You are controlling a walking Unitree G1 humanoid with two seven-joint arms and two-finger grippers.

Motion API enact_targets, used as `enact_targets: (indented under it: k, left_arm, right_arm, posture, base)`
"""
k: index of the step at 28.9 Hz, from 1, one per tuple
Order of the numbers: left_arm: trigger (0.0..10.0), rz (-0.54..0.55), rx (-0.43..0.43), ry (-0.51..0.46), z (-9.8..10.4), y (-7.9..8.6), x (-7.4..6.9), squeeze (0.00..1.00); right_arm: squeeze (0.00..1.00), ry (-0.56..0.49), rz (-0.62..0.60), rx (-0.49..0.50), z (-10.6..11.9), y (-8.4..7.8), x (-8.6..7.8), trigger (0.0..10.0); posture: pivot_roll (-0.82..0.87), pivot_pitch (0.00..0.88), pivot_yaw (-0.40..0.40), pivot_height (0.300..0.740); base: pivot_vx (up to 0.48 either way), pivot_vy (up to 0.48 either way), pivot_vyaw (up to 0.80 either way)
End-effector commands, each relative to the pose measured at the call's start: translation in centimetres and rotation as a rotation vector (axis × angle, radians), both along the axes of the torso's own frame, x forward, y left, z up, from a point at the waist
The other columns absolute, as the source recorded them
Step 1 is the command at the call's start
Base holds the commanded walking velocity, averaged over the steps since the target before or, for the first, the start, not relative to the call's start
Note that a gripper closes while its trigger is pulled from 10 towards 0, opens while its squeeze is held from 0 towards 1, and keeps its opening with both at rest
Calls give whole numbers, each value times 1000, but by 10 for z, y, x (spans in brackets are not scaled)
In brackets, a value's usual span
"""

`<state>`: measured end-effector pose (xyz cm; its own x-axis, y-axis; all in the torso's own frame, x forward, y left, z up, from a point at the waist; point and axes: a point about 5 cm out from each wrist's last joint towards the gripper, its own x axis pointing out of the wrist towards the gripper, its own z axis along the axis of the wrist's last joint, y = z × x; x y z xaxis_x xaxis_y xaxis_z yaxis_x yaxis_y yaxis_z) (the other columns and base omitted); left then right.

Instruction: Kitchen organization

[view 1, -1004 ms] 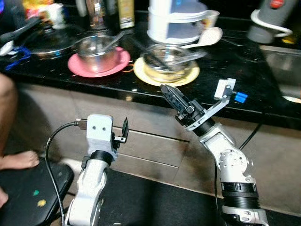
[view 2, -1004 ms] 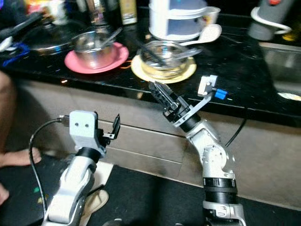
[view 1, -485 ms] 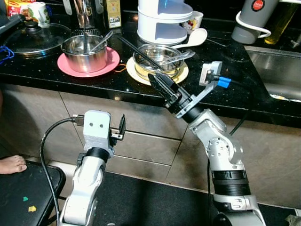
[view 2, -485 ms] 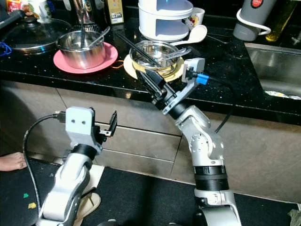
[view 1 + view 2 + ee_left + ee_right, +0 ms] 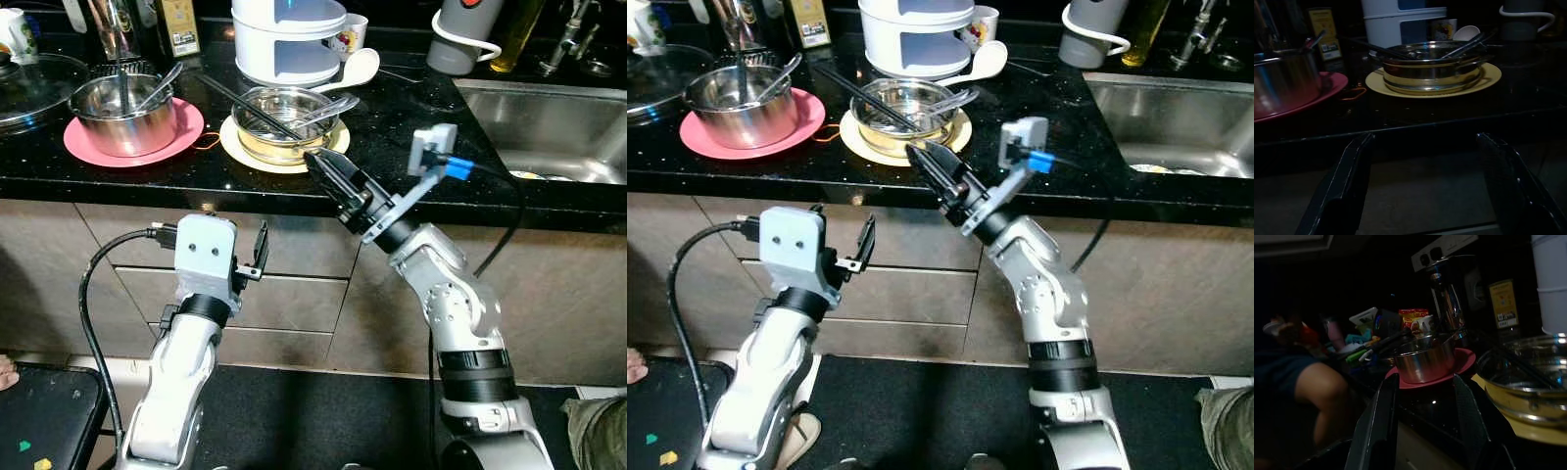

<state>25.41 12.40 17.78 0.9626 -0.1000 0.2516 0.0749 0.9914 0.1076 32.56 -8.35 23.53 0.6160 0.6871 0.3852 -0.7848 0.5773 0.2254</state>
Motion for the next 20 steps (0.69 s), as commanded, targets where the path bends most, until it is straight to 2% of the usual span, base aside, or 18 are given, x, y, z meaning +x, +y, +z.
enact_targets:
  k: [1,15,20]
  left_arm:
    - [10000,2,8,-5,3,2,-2,0]
    - [10000,-4,14,-28,11,1,-6,0]
    - [10000,-12,16,-35,15,-1,-6,0]
  right_arm:
    - [0,-12,-10,-36,0,3,3,10000]
    - [0,-15,-35,-23,3,2,9,10000]
    - [0,8,-81,3,2,-3,14,10000]
  posture:
    - [83,37,-59,732]
    - [91,28,-62,732]
    - [90,36,-59,732]
  base:
    - [0,0,0]
    - [0,0,0]
    - [0,0,0]
